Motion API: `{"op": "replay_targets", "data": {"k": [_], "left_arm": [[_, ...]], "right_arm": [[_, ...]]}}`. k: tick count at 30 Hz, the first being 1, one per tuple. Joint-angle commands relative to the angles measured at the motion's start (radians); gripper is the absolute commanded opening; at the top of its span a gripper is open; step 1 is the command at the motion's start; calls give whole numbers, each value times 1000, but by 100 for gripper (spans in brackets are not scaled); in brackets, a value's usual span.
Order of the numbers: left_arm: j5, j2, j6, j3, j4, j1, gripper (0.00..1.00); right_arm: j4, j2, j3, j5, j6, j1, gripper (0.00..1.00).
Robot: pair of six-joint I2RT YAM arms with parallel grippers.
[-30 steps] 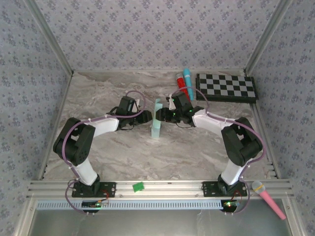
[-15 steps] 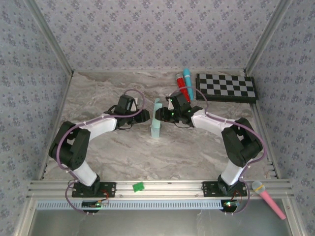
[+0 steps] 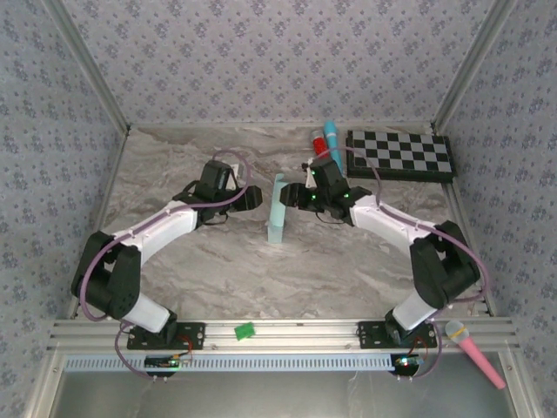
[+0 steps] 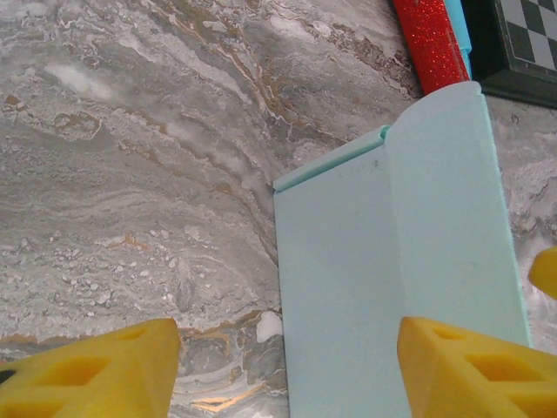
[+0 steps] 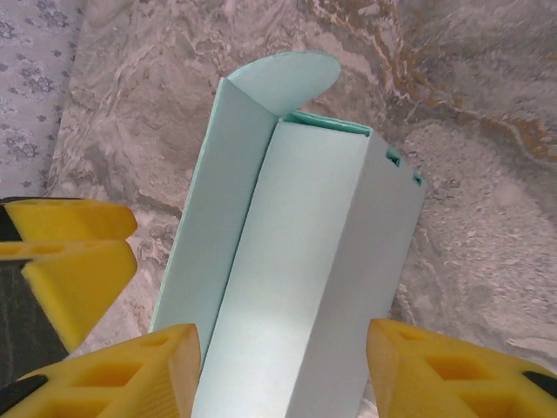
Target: Fold the paper box
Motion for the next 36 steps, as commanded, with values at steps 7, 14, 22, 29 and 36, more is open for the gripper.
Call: {"op": "replay_targets", "data": {"k": [7,14,22,29,36], "left_arm": [[-44,-62,86,105,-138,-68,81],[-67,14,134,213,-241,-132,84],[-94,120,174,332,-359,-163,84],[-115,182,226,396,-437,-170,84],[-130,232,291,458,-496,-183,82]], "right_arm": [[7,-105,-227,94,-24,10,50],[242,-66,-345,83,81,95,38],[411,44,-342,134,165,183,31],[489,105,-320,153,182,222,31],[478,81,-324,187,159,229,31]]}}
